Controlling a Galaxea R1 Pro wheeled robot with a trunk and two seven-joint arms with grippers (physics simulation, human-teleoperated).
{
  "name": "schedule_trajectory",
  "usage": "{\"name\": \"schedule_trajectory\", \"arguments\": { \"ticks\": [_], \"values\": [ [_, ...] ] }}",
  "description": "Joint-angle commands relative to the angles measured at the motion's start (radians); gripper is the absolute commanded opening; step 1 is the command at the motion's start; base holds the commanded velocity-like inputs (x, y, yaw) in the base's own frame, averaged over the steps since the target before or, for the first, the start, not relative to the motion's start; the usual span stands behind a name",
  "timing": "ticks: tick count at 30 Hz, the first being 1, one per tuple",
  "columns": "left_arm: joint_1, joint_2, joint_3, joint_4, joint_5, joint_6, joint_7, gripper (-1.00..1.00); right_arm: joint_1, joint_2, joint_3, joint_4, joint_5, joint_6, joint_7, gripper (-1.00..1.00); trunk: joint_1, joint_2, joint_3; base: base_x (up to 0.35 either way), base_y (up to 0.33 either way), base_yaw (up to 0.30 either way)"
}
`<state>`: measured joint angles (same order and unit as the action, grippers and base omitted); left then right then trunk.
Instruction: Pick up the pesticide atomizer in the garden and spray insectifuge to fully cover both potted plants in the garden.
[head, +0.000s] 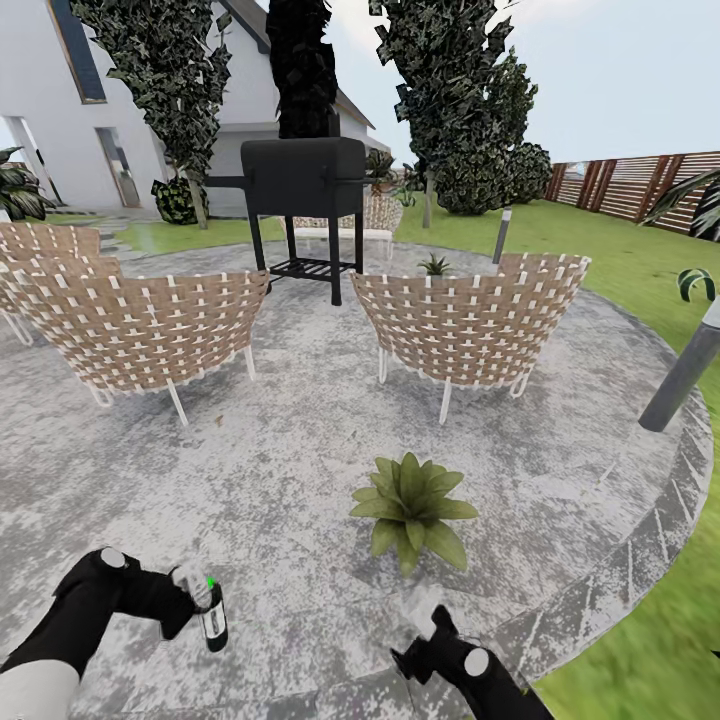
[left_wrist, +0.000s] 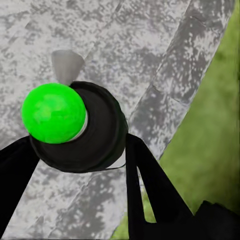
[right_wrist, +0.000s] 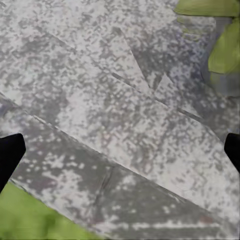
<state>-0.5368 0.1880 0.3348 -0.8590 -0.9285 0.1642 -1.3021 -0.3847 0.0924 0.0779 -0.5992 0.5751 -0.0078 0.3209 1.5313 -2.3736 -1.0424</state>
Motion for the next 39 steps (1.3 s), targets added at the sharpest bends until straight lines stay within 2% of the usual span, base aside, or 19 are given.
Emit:
{"name": "schedule_trajectory", "arguments": {
  "ticks": [1, 4, 5, 7, 8, 10, 12, 14, 15, 16, 17, 18, 19, 21, 23, 24, 28, 35, 39],
  "values": [
    [-0.002, -0.013, 0.004, -0.001, 0.005, 0.056, -0.004, -1.00, 0.000, -0.004, -0.040, 0.054, 0.009, -0.003, -0.081, 1.00, 0.000, 0.000, -0.001, 0.000, 0.000, 0.000],
    [-0.003, -0.060, 0.003, -0.003, 0.012, 0.162, 0.000, -1.00, 0.000, -0.008, -0.145, 0.176, 0.006, -0.008, -0.291, 1.00, 0.000, 0.000, -0.001, 0.000, 0.000, 0.000],
    [-0.003, -0.078, 0.002, -0.003, 0.010, 0.194, 0.000, -1.00, 0.000, -0.009, -0.179, 0.210, 0.005, -0.009, -0.346, 1.00, 0.000, 0.000, -0.001, 0.000, 0.000, 0.000],
    [-0.006, -0.112, -0.002, -0.004, 0.002, 0.256, 0.000, -1.00, 0.000, -0.009, -0.237, 0.278, 0.003, -0.012, -0.415, 1.00, 0.000, 0.000, -0.001, 0.000, 0.000, 0.000],
    [-0.009, -0.123, -0.006, -0.004, -0.003, 0.286, 0.000, -1.00, 0.000, -0.009, -0.258, 0.306, 0.003, -0.015, -0.432, 1.00, 0.000, 0.000, -0.001, 0.000, 0.000, 0.000],
    [-0.021, -0.138, -0.040, -0.004, -0.019, 0.372, -0.007, -1.00, 0.000, -0.009, -0.290, 0.360, 0.003, -0.020, -0.453, 1.00, 0.000, 0.000, -0.001, 0.000, 0.000, 0.000],
    [-0.032, -0.141, -0.113, -0.005, -0.027, 0.478, -0.010, -1.00, 0.000, -0.010, -0.314, 0.385, 0.002, -0.023, -0.462, 1.00, 0.000, 0.000, -0.001, 0.000, 0.000, 0.000],
    [-0.039, -0.143, -0.156, -0.008, -0.027, 0.529, -0.014, -1.00, 0.000, -0.011, -0.342, 0.389, -0.007, -0.023, -0.464, 1.00, 0.000, 0.000, -0.001, 0.000, 0.000, 0.000],
    [-0.050, -0.146, -0.175, -0.013, -0.027, 0.552, -0.019, -1.00, 0.000, -0.011, -0.371, 0.390, -0.020, -0.023, -0.464, 1.00, 0.000, 0.000, -0.001, 0.000, 0.000, 0.000],
    [-0.069, -0.155, -0.190, -0.017, -0.027, 0.580, -0.026, -1.00, 0.000, -0.011, -0.433, 0.389, -0.045, -0.023, -0.465, 1.00, 0.000, 0.000, -0.001, 0.000, 0.000, 0.000],
    [-0.082, -0.163, -0.194, -0.018, -0.028, 0.603, -0.036, -1.00, 0.000, -0.011, -0.462, 0.389, -0.053, -0.024, -0.464, 1.00, 0.000, 0.000, -0.001, 0.000, 0.000, 0.000],
    [-0.105, -0.172, -0.223, -0.018, -0.028, 0.688, -0.063, -1.00, 0.000, -0.011, -0.486, 0.389, -0.059, -0.024, -0.464, 1.00, 0.000, 0.000, -0.001, 0.000, 0.000, 0.000],
    [-0.112, -0.174, -0.267, -0.019, -0.029, 0.735, -0.073, -1.00, 0.000, -0.011, -0.491, 0.387, -0.060, -0.024, -0.464, 1.00, 0.000, 0.000, -0.001, 0.000, 0.000, 0.000],
    [-0.115, -0.176, -0.347, -0.025, -0.030, 0.764, -0.078, -1.00, 0.000, -0.011, -0.494, 0.386, -0.060, -0.024, -0.464, 1.00, 0.000, 0.000, -0.001, 0.000, 0.000, -0.004],
    [-0.118, -0.177, -0.405, -0.032, -0.031, 0.779, -0.080, -1.00, 0.000, -0.010, -0.493, 0.386, -0.059, -0.024, -0.465, 1.00, 0.000, 0.000, 0.000, 0.000, 0.000, -0.100],
    [-0.123, -0.177, -0.416, -0.034, -0.031, 0.792, -0.081, -1.00, 0.000, -0.011, -0.494, 0.387, -0.059, -0.024, -0.465, 1.00, 0.000, 0.000, 0.001, 0.000, 0.000, -0.186],
    [-0.153, -0.177, -0.435, -0.041, -0.027, 0.836, -0.083, -1.00, 0.000, -0.011, -0.495, 0.387, -0.061, -0.024, -0.465, 1.00, 0.000, 0.000, 0.002, 0.016, 0.000, -0.253],
    [-0.167, -0.178, -0.438, -0.041, -0.020, 0.842, -0.088, -1.00, 0.000, -0.008, -0.495, 0.389, -0.063, -0.023, -0.465, 1.00, 0.000, 0.000, 0.002, 0.149, 0.000, -0.289],
    [-0.186, -0.176, -0.441, -0.038, -0.028, 0.838, -0.143, -1.00, 0.000, -0.006, -0.495, 0.390, -0.064, -0.022, -0.465, 1.00, 0.000, 0.000, 0.001, 0.168, 0.000, -0.248]
  ]
}}
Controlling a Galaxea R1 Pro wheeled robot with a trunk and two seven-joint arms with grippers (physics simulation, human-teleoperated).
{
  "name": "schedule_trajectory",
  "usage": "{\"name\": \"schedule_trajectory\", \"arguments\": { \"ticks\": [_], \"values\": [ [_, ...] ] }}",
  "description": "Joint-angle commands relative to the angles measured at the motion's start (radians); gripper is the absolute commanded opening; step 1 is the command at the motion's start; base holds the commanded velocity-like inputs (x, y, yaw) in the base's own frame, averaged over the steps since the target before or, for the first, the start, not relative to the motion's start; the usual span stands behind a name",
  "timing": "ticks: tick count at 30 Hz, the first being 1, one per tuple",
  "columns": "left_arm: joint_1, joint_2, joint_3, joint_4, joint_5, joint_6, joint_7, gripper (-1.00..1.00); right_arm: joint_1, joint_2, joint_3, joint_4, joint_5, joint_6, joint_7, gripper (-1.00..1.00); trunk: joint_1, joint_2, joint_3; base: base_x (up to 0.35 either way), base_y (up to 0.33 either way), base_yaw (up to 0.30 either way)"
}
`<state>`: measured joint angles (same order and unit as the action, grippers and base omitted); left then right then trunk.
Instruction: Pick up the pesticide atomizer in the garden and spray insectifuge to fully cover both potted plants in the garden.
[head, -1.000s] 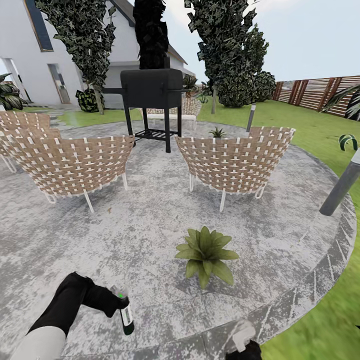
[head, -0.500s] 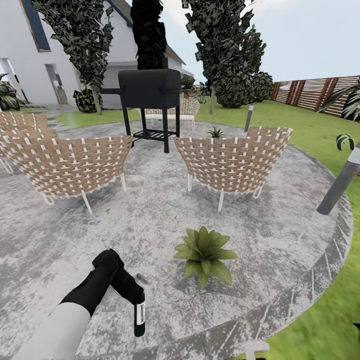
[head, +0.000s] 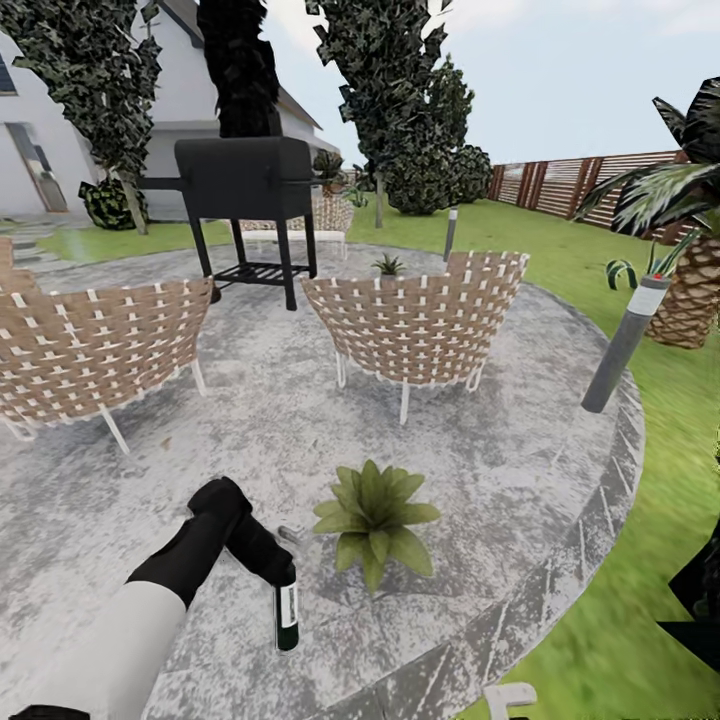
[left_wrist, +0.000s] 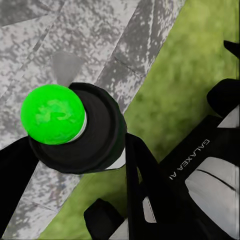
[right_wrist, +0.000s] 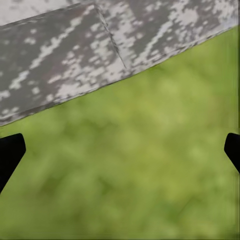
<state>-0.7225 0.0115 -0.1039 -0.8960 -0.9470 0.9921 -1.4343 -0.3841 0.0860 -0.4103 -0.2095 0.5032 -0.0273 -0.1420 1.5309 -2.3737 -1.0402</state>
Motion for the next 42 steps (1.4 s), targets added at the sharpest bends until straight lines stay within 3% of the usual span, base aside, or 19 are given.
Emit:
{"name": "schedule_trajectory", "arguments": {
  "ticks": [1, 3, 4, 5, 7, 12, 17, 36, 42],
  "values": [
    [-0.011, 0.003, -0.003, 0.002, -0.012, 0.010, -0.027, -1.00, -0.001, 0.002, -0.007, 0.001, 0.008, -0.003, -0.002, 1.00, 0.000, 0.000, -0.001, 0.148, 0.000, -0.110],
    [-0.036, 0.006, -0.004, 0.010, -0.033, 0.011, -0.063, -1.00, -0.001, 0.002, -0.007, 0.001, 0.008, -0.003, -0.001, 1.00, 0.000, 0.000, -0.002, 0.135, 0.000, -0.046],
    [-0.105, -0.014, -0.002, 0.060, -0.171, 0.017, -0.137, -1.00, -0.001, -0.001, -0.008, 0.000, 0.008, -0.002, 0.000, 1.00, 0.000, 0.000, -0.002, 0.099, 0.000, -0.027],
    [-0.140, -0.019, -0.001, 0.107, -0.198, 0.017, -0.137, -1.00, -0.001, -0.002, -0.008, 0.000, 0.008, -0.002, 0.000, 1.00, 0.000, 0.000, -0.002, 0.054, 0.000, -0.014],
    [-0.240, -0.038, 0.000, 0.221, -0.237, 0.017, -0.137, -1.00, -0.001, 0.000, -0.008, -0.001, 0.008, -0.002, -0.001, 1.00, 0.000, 0.000, -0.002, 0.018, 0.000, -0.004],
    [-0.269, -0.075, 0.000, 0.246, -0.282, 0.017, -0.137, -1.00, -0.001, 0.001, -0.007, 0.000, 0.008, -0.002, -0.001, 1.00, 0.000, 0.000, -0.002, 0.002, 0.000, -0.047],
    [-0.260, -0.079, 0.000, 0.248, -0.300, 0.016, -0.137, -1.00, -0.001, 0.002, -0.007, 0.001, 0.008, -0.002, -0.001, 1.00, 0.000, 0.000, -0.002, 0.000, 0.000, -0.229],
    [-0.248, -0.073, 0.000, 0.252, -0.301, 0.013, -0.137, -1.00, -0.001, 0.005, -0.007, 0.001, 0.009, 0.000, 0.001, 1.00, 0.000, 0.000, -0.002, -0.033, 0.000, -0.221],
    [-0.173, -0.073, 0.000, 0.250, -0.306, 0.011, -0.137, -1.00, -0.001, 0.003, -0.007, 0.001, 0.009, 0.000, 0.004, 1.00, 0.000, 0.000, -0.002, -0.002, 0.000, -0.004]
  ]
}}
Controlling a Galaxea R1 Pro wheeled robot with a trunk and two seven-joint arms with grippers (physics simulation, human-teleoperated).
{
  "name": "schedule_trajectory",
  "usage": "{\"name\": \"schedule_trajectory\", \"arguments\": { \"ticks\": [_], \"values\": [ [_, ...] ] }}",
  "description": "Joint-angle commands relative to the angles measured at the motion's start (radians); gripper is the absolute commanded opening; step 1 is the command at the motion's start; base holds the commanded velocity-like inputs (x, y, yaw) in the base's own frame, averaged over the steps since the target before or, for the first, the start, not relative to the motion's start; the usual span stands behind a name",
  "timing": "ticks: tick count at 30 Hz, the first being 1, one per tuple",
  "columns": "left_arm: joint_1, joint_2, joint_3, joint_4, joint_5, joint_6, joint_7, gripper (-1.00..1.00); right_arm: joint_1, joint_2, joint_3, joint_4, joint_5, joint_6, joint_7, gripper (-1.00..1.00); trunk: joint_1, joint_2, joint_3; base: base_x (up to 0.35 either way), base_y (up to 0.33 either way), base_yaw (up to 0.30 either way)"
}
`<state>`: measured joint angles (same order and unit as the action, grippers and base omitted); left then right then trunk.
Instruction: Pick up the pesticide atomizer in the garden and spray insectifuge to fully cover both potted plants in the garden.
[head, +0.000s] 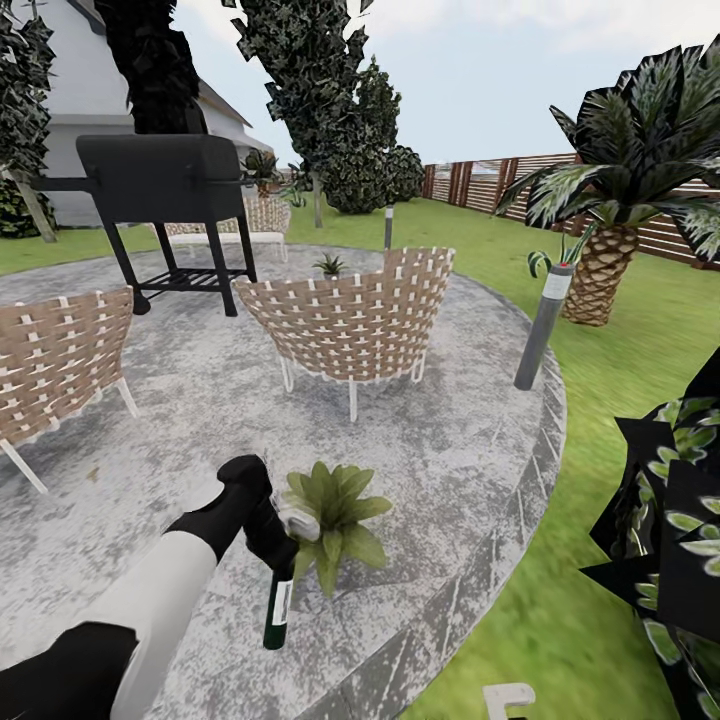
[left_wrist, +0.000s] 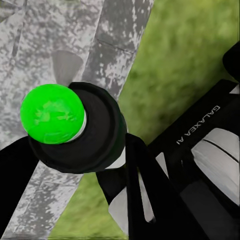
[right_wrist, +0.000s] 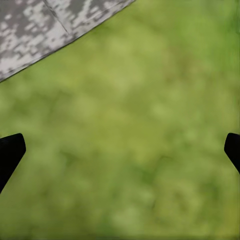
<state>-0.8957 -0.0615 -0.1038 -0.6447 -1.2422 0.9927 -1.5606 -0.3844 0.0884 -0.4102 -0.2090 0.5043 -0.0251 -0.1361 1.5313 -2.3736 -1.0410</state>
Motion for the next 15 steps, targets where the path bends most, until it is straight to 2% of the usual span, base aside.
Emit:
{"name": "schedule_trajectory", "arguments": {
  "ticks": [1, 7, 12, 15],
  "values": [
    [0.010, 0.000, 0.000, -0.001, -0.011, 0.011, -0.010, -1.00, -0.001, 0.001, -0.007, 0.000, 0.008, -0.003, -0.002, 1.00, 0.000, 0.000, -0.001, 0.000, 0.000, 0.000],
    [0.051, 0.000, 0.000, -0.003, -0.011, 0.012, -0.010, -1.00, -0.001, 0.001, -0.006, 0.002, 0.009, -0.004, -0.002, 1.00, 0.000, 0.000, -0.001, 0.012, 0.000, 0.000],
    [0.053, 0.002, 0.001, -0.004, -0.011, 0.012, -0.010, -1.00, -0.001, 0.001, -0.006, 0.002, 0.010, -0.004, -0.004, 1.00, 0.000, 0.000, -0.001, 0.210, 0.000, 0.000],
    [0.053, 0.002, 0.000, -0.004, -0.011, 0.012, -0.010, -1.00, -0.001, 0.002, -0.006, 0.002, 0.009, -0.004, -0.005, 1.00, 0.000, 0.000, -0.001, 0.081, 0.000, -0.016]
  ]
}}
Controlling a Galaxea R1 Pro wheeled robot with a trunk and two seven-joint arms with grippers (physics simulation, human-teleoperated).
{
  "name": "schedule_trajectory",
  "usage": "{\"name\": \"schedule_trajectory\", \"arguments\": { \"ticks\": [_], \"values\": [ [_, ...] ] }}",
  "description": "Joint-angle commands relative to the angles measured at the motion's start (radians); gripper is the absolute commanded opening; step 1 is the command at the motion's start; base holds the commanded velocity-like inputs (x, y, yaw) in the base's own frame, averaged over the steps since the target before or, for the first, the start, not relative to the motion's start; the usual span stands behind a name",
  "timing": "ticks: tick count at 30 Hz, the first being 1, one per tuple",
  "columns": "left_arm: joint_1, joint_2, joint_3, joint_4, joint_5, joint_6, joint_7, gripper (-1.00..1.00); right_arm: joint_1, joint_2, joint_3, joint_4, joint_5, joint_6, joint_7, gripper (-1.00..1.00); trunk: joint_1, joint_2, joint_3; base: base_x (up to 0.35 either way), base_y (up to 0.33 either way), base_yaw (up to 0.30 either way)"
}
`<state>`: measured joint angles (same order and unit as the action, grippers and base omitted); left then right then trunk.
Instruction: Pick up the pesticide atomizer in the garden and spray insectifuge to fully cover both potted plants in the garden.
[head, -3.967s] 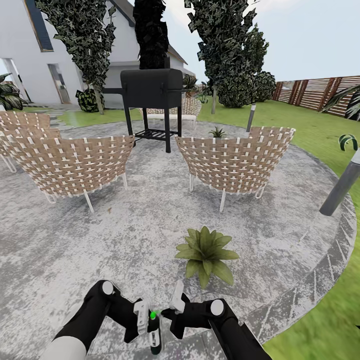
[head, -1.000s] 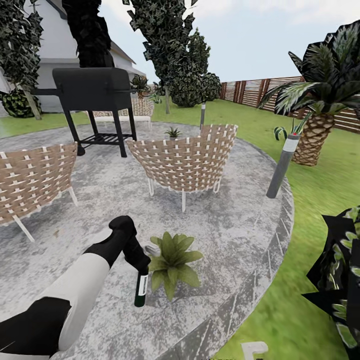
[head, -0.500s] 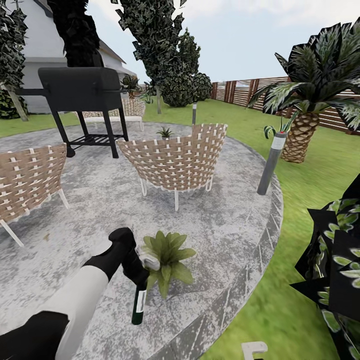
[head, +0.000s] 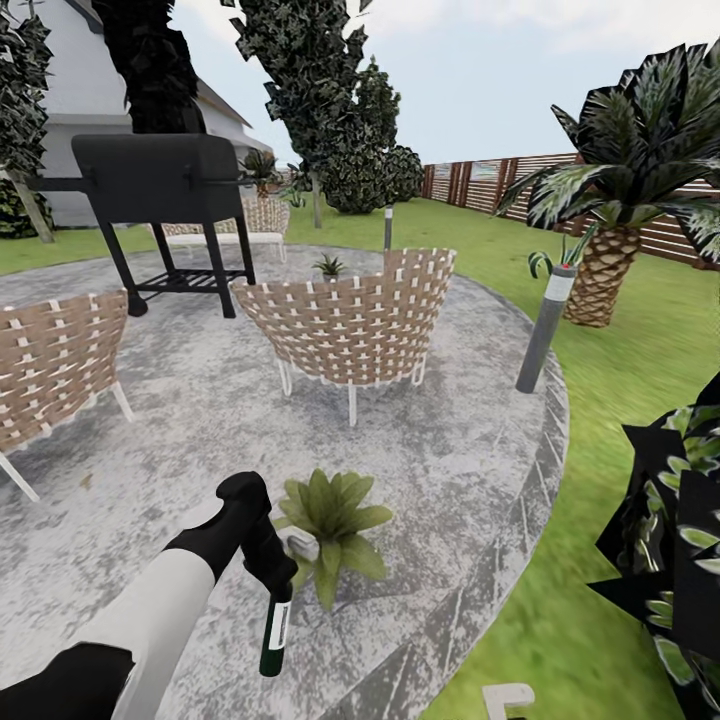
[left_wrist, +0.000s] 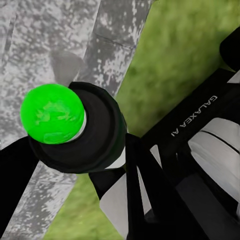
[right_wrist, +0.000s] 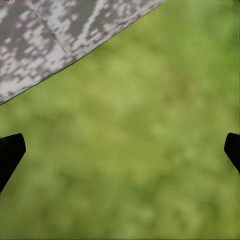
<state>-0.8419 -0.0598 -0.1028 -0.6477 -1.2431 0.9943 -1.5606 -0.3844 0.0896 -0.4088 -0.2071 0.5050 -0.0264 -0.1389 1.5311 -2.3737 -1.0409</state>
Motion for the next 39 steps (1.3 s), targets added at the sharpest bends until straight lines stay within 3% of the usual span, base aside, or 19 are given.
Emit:
{"name": "schedule_trajectory", "arguments": {
  "ticks": [1, 13, 23, 25, 28, 36, 39],
  "values": [
    [0.000, 0.000, -0.001, -0.001, -0.010, 0.010, -0.010, -1.00, -0.001, 0.001, -0.007, 0.001, 0.008, -0.003, -0.002, 1.00, 0.000, 0.000, -0.001, 0.031, 0.000, -0.113],
    [0.022, -0.002, 0.000, 0.000, -0.010, 0.010, -0.010, -1.00, 0.000, 0.001, -0.007, 0.002, 0.008, -0.003, -0.002, 1.00, 0.000, 0.000, -0.001, 0.004, 0.000, -0.239],
    [0.080, 0.005, 0.007, -0.005, -0.010, 0.011, -0.010, -1.00, 0.001, 0.001, -0.007, 0.002, 0.009, -0.003, -0.004, 1.00, 0.000, 0.000, -0.001, 0.000, 0.000, -0.035],
    [0.083, 0.006, 0.013, -0.015, -0.005, 0.012, 0.034, -1.00, 0.001, 0.001, -0.007, 0.002, 0.009, -0.003, -0.003, 1.00, 0.000, 0.000, -0.002, 0.000, 0.000, 0.000],
    [0.081, 0.005, 0.032, -0.019, -0.003, 0.012, 0.050, -1.00, 0.001, 0.001, -0.007, 0.003, 0.010, -0.003, -0.002, 1.00, 0.011, -0.021, -0.015, 0.000, 0.000, 0.000],
    [0.059, 0.023, 0.035, -0.021, -0.007, 0.013, 0.055, -1.00, 0.001, 0.000, -0.007, 0.050, 0.012, -0.003, -0.004, 1.00, 0.042, -0.077, -0.053, 0.000, 0.000, 0.000],
    [0.047, 0.023, 0.035, -0.068, -0.010, 0.014, 0.078, -1.00, 0.001, -0.002, -0.008, 0.051, 0.011, -0.003, -0.002, 1.00, 0.050, -0.091, -0.061, 0.000, 0.000, 0.000]
  ]
}}
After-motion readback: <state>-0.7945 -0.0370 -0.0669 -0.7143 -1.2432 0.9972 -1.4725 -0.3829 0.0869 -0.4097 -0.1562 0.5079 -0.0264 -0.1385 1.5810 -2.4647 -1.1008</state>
